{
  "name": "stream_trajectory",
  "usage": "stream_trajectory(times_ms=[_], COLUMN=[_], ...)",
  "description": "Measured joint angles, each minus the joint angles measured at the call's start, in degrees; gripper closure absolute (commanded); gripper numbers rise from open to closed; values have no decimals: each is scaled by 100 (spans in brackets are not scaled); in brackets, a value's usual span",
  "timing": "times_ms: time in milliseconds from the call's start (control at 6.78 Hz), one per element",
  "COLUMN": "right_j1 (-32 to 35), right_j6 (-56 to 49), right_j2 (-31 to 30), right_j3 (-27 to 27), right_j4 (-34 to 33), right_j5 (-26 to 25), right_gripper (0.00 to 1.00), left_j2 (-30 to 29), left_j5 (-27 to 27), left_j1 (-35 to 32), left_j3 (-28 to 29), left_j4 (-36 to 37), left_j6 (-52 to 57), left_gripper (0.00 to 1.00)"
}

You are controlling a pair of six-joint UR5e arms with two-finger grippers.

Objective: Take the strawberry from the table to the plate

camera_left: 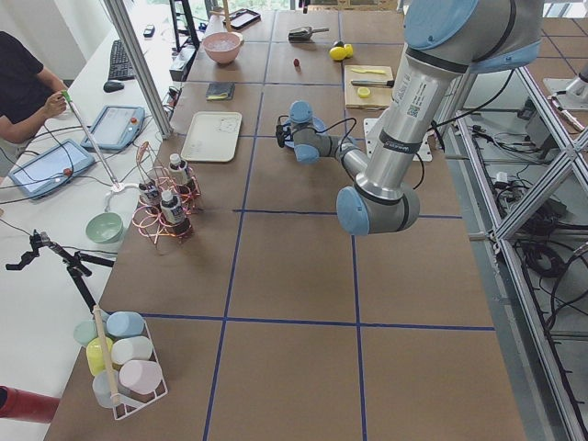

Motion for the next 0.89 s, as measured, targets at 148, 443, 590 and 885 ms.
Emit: stream_trajectory(times_ms=[148,443,590,885], right_j1=[-41,-180,-403,-1271], right_j6=[279,687,1117,2433], right_j2=[-1,-1,-2,-8], right_j3=[5,1,-2,-6], right_j4=[163,373,487,1094], right_j5=[5,1,-84,-689], right_gripper=[0,0,0,0], left_j2=[0,13,60,182], left_j5=[9,7,-4,-16], left_j1=[0,-22,-77,-170], left_j3=[-5,-87,-250,-533], left_j4=[-5,-10,-9,3], left_j6=[9,18,20,14], left_gripper=[30,30,30,28])
